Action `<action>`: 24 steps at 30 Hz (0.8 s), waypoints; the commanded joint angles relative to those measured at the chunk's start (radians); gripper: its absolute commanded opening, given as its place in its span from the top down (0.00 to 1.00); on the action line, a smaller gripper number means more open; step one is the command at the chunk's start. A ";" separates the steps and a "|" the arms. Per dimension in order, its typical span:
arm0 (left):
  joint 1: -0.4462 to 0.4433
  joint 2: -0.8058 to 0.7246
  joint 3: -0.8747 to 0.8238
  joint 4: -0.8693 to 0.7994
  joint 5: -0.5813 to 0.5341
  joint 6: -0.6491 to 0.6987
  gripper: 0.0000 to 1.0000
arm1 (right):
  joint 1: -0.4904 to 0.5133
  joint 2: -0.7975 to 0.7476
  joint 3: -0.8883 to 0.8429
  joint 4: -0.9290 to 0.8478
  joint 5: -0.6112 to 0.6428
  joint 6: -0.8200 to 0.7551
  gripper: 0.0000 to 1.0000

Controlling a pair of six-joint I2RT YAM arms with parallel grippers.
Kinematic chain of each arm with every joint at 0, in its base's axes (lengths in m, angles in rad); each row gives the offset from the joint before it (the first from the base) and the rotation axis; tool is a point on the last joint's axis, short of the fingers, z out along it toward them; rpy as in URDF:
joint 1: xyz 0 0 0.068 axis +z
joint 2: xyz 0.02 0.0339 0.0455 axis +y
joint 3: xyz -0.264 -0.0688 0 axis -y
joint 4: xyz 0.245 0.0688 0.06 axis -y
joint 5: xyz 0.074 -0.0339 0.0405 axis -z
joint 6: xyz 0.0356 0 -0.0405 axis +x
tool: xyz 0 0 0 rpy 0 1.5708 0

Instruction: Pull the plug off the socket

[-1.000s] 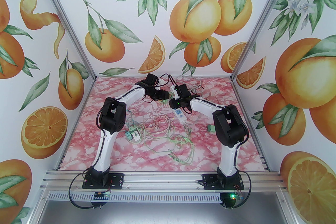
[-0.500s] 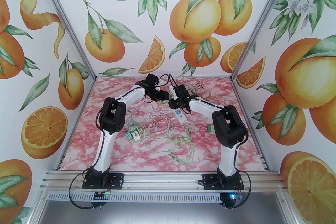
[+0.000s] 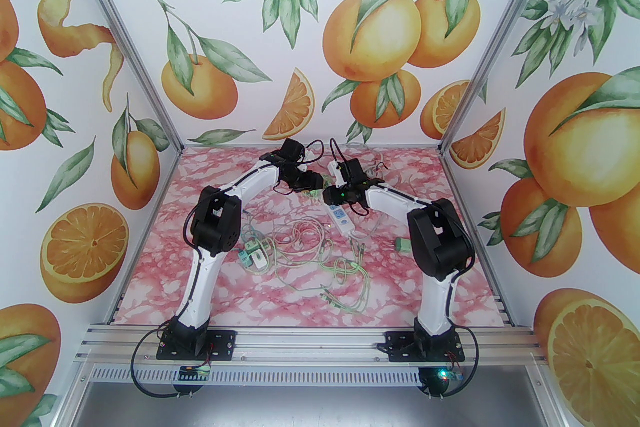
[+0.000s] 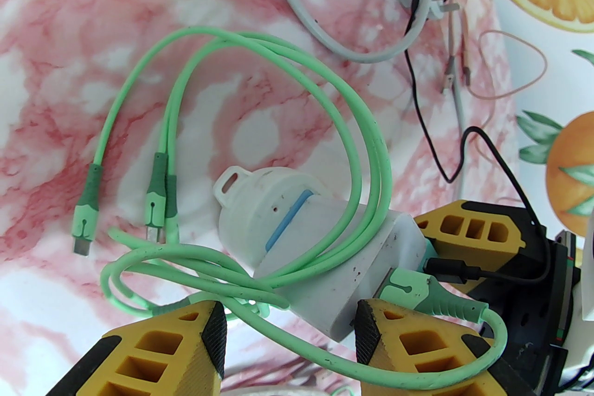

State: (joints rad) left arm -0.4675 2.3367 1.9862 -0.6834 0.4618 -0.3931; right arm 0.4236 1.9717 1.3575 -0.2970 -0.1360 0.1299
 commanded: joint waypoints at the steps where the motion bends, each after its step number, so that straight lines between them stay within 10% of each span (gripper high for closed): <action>1: -0.009 0.064 -0.024 -0.122 -0.098 0.014 0.50 | 0.047 -0.026 0.035 -0.009 0.047 -0.021 0.72; 24: -0.022 0.058 -0.047 -0.131 -0.114 0.027 0.50 | -0.019 -0.093 0.054 -0.022 -0.032 0.047 0.72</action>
State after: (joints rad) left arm -0.4778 2.3363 1.9865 -0.6876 0.4446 -0.3862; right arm 0.4091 1.9621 1.3766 -0.3428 -0.1471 0.1493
